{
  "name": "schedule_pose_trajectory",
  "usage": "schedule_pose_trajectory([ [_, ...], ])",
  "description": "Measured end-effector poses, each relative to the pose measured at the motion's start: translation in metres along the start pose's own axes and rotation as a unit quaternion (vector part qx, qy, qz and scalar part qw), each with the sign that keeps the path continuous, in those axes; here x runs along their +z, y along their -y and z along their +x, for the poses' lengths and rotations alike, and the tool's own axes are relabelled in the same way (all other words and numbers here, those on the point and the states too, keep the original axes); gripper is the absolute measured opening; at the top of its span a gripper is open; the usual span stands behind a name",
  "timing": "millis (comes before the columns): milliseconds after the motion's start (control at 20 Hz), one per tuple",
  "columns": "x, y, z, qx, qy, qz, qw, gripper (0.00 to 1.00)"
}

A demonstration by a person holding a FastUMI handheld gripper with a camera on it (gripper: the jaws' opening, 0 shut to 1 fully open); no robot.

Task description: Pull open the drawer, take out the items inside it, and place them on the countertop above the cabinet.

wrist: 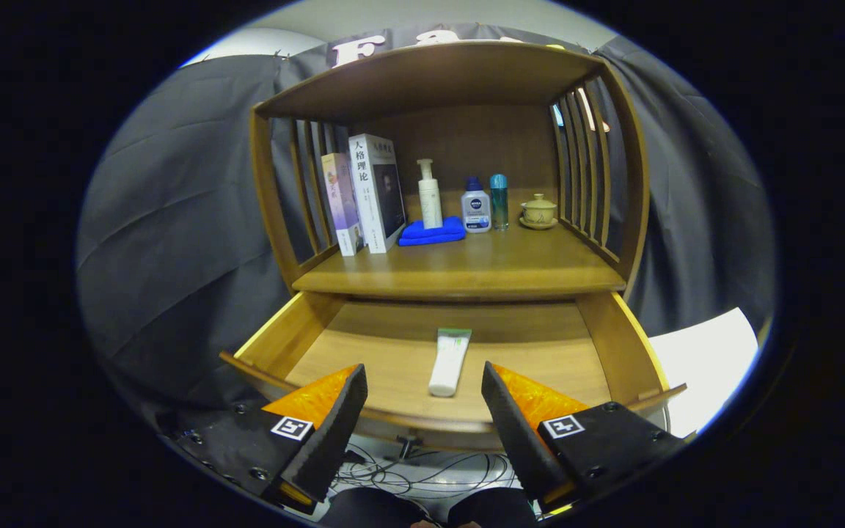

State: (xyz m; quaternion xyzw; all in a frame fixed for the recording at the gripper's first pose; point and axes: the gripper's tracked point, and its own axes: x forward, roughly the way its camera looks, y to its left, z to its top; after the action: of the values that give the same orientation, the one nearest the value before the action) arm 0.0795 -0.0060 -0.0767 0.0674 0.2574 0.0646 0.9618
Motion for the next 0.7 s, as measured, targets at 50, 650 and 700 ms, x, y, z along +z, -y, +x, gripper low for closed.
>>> schedule_pose_trajectory([
  [50, 0.006, 0.003, 0.012, -0.001, -0.014, -0.002, 1.0, 0.98],
  [650, -0.016, 0.014, 0.128, -0.005, -0.236, -0.007, 0.972, 0.97],
  [700, -0.02, 0.013, 0.134, -0.005, -0.248, -0.011, 0.969, 0.97],
])
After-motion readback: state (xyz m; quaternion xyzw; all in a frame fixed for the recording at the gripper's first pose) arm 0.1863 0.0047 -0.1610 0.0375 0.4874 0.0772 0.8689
